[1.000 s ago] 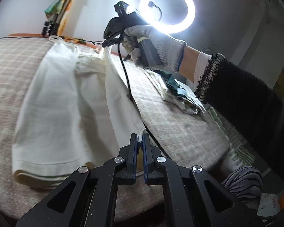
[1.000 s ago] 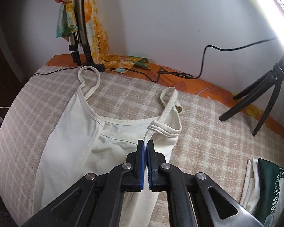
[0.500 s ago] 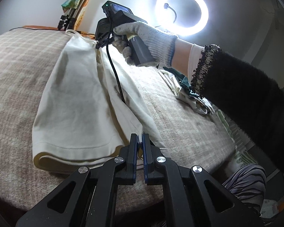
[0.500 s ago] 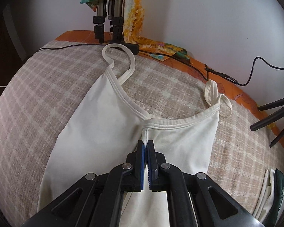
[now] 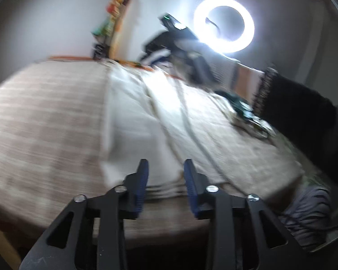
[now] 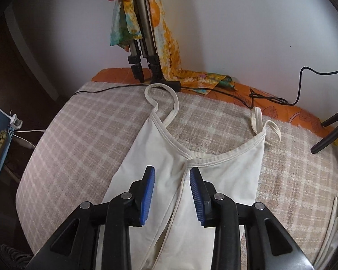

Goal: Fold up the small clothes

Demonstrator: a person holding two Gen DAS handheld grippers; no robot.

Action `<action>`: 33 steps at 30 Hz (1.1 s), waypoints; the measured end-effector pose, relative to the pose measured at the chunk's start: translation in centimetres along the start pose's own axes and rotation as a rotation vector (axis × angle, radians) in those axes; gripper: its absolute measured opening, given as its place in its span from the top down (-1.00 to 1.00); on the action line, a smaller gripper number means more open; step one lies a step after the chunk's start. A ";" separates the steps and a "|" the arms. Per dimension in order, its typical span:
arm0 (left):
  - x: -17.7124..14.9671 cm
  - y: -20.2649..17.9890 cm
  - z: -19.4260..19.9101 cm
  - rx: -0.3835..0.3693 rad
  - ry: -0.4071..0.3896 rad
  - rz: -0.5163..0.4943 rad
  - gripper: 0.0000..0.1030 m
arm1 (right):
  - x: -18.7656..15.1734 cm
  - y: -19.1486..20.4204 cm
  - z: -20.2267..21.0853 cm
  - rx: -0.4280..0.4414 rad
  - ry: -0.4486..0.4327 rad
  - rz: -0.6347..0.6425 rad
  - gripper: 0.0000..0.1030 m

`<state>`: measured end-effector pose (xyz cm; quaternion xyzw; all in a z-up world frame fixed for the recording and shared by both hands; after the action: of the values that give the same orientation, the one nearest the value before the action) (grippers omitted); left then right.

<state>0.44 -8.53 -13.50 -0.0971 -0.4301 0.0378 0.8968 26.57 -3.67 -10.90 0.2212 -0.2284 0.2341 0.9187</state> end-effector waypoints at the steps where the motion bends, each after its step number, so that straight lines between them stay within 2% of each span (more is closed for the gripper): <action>1: 0.1 0.5 -0.1 0.016 -0.001 0.008 0.37 | 0.2 0.2 0.1 -0.002 0.001 0.006 0.34; 4: -0.2 2.0 -1.3 0.075 0.026 0.023 0.36 | 0.3 1.0 -0.6 -0.009 0.018 0.014 0.33; 9: -1.1 2.5 -2.9 0.099 0.067 0.018 0.36 | 0.1 2.4 -3.6 -0.005 0.080 0.020 0.28; 12: -1.3 2.7 -3.6 0.099 0.078 0.021 0.36 | 0.0 3.1 -5.8 -0.013 0.112 0.013 0.11; 14: -1.5 3.2 -4.2 0.097 0.089 0.026 0.36 | 0.1 3.3 -7.2 -0.022 0.134 0.001 0.10; 17: -1.6 3.5 -4.4 0.086 0.082 0.020 0.55 | 0.2 3.6 -8.8 -0.026 0.156 -0.009 0.11; 21: -1.7 3.7 -4.7 0.053 0.077 0.026 0.83 | 0.0 3.8 -10.6 -0.082 0.186 0.008 0.11; 23: -1.6 4.1 -4.6 0.038 0.080 0.038 0.89 | 0.0 4.2 -10.8 -0.137 0.178 0.053 0.30; 24: -1.6 4.1 -4.5 0.030 0.082 0.047 0.91 | 0.1 4.5 -11.0 -0.152 0.175 0.076 0.55; 25: -1.6 4.4 -4.4 0.022 0.082 0.064 0.92 | 0.2 4.8 -11.1 -0.151 0.173 0.090 0.91; 26: -1.5 4.9 -4.1 0.016 0.082 0.080 0.92 | 0.3 5.1 -11.1 -0.147 0.176 0.092 0.97; 31: -1.4 6.1 -3.3 0.020 0.074 0.105 0.93 | 0.7 5.5 -11.5 -0.152 0.167 0.076 0.98; 33: -1.4 6.2 -3.3 0.034 0.066 0.102 0.93 | 0.9 5.3 -11.5 -0.124 0.139 0.044 0.98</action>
<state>2.23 -3.14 -17.85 -0.1050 -0.3943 0.0874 0.9088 28.10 6.80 -18.03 0.1420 -0.1830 0.2543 0.9390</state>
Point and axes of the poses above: each gripper's, at about its wrist camera, not at the fingertips, and z roughly against the way its jaws point, y to its left, x to its top, the point moved 8 cm from there along -z, roughly the way its jaws point, and after that the axes turned 14 degrees about x, right-handed, at the moved point
